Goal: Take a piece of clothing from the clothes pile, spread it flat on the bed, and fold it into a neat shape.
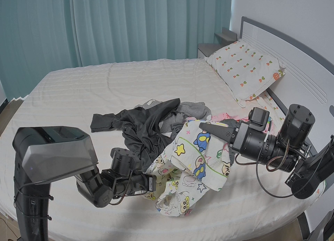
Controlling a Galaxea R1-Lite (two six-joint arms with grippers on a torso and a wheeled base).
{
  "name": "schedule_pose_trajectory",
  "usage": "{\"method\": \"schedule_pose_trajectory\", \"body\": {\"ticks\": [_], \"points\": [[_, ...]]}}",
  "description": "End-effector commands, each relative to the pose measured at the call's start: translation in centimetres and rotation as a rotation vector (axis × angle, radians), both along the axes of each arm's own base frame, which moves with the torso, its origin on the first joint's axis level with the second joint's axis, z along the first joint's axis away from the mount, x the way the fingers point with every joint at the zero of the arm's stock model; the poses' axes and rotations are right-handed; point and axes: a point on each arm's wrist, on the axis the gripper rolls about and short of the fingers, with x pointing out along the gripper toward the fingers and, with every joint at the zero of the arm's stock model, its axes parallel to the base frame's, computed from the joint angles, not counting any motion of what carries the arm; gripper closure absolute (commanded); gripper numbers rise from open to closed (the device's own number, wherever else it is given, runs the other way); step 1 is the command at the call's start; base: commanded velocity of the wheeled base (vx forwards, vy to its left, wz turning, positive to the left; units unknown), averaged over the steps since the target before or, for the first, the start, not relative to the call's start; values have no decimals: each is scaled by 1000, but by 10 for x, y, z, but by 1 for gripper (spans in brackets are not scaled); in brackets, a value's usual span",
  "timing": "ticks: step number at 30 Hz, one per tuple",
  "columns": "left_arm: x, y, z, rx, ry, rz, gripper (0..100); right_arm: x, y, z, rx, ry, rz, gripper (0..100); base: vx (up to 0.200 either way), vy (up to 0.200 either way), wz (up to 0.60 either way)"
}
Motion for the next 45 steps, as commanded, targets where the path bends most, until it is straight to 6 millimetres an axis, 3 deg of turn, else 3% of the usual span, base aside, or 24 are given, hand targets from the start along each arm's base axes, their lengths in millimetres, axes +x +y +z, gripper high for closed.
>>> {"method": "schedule_pose_trajectory", "body": {"ticks": [1, 4, 6, 13, 17, 20, 24, 27, 30, 32, 37, 45], "points": [[-10, 21, 60, -124, -85, 90, 100, 6, -21, -13, -31, 38, -81, 100, 0, 0, 0], [-15, 27, 82, -177, -118, 121, 100, 11, -31, -16, -37, 48, -118, 100, 0, 0, 0], [-25, 35, 106, -226, -164, 139, 100, 22, -44, -21, -48, 51, -181, 100, 0, 0, 0], [-40, 42, 145, -257, -297, 237, 100, 51, -68, -23, -74, 8, -335, 100, 0, 0, 0], [-59, 43, 179, -335, -382, 245, 100, 61, -74, -3, -41, -59, -419, 100, 0, 0, 0], [-67, 46, 192, -362, -420, 249, 100, 58, -72, 5, -32, -85, -411, 100, 0, 0, 0], [-81, 51, 210, -401, -479, 269, 100, 46, -67, 32, 0, -180, -389, 100, 0, 0, 0], [-86, 53, 210, -412, -472, 267, 100, 43, -64, 31, -6, -166, -375, 100, 0, 0, 0], [-100, 50, 188, -374, -395, 241, 100, 36, -57, 17, -37, -114, -345, 100, 0, 0, 0], [-106, 51, 183, -364, -380, 236, 100, 28, -54, 18, -29, -126, -328, 100, 0, 0, 0], [-115, 57, 193, -396, -420, 234, 100, 21, -52, 38, 14, -202, -314, 100, 0, 0, 0], [-116, 57, 206, -423, -467, 251, 100, 30, -46, 67, 36, -236, -307, 100, 0, 0, 0]]}}
